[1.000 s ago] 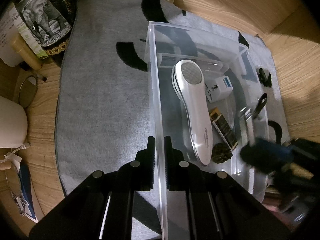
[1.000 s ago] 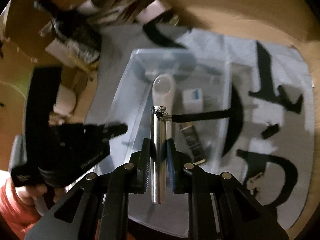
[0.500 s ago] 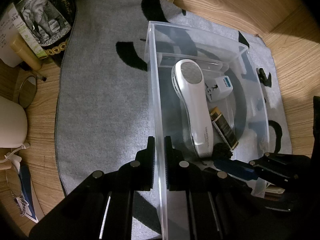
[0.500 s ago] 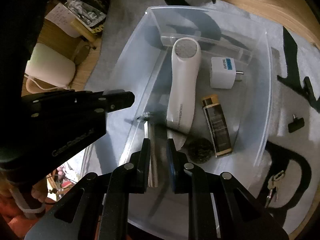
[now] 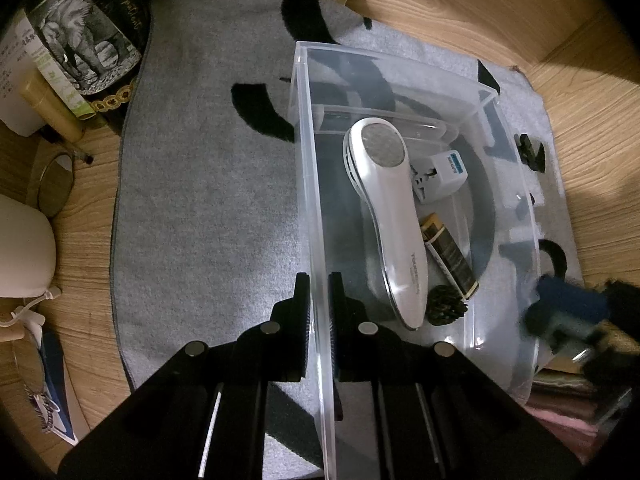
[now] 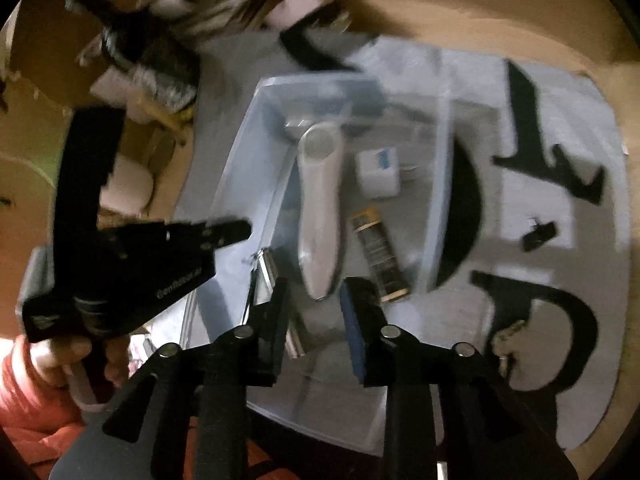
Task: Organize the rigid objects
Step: 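Carry the silver tube into the clear box and release it, then move the right gripper to the black clip and grasp it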
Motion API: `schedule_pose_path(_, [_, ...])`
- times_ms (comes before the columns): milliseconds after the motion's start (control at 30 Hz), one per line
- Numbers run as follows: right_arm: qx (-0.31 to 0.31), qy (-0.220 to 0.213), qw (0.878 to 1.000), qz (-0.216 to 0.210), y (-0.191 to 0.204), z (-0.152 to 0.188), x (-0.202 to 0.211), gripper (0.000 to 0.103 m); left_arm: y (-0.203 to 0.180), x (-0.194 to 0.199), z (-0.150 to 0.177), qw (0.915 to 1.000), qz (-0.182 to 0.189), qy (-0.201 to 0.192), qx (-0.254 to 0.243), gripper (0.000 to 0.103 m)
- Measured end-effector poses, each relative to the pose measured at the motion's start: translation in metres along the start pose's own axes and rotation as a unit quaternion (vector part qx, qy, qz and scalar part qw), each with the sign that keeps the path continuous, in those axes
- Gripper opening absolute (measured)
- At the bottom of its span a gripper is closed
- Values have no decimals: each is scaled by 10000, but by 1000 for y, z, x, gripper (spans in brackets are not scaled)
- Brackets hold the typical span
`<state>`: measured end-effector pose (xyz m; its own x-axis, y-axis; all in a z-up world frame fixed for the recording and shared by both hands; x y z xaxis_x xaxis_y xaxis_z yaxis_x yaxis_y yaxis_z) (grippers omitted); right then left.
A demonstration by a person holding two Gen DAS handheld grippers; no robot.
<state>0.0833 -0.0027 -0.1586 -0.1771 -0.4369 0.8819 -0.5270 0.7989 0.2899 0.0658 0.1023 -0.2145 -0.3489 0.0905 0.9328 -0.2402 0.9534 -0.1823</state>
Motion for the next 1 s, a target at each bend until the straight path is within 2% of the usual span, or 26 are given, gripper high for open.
schedule_pose_path(100, [-355,-213,9991,27,-20,-9,17,34,-1,-1,0,10000,-19,18,1,7])
schedule_pose_path(200, [-736,-411,9964,106,-46,-16,32,36,-1,-3,-1,10000,-42,42,-1,7])
schedule_pose_path(400, [-1334,-604,9879,508,-105,-23,47,38,-1,-6,-2,9999,-107,75,26,7])
schedule_pose_path(667, [-1859,-307,9781,883,-172,-11,24,38,-1,-9,-6,9997,-202,107,104,7])
schedule_pose_path(867, [-2094,-91,9730,967,-195,-10,-3,38,1,-11,-7,9994,-245,171,169,7])
schedule_pose_path(1000, [-2148,25,9730,843,-198,-16,-20,38,0,-16,-4,9992,-275,242,162,7])
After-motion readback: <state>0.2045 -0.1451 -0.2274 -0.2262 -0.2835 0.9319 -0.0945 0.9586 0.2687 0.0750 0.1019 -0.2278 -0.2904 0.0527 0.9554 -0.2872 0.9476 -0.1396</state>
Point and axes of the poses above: each gripper's, at about its wrist camera, not at the fingertips, and x roughly against the way its jaws point, y to its left, z to its underside, the point moved 10 cm from there along -x, roughly the way its jaws point, and after that the axes turned 7 degrees about -y, right-handed, at the moved point
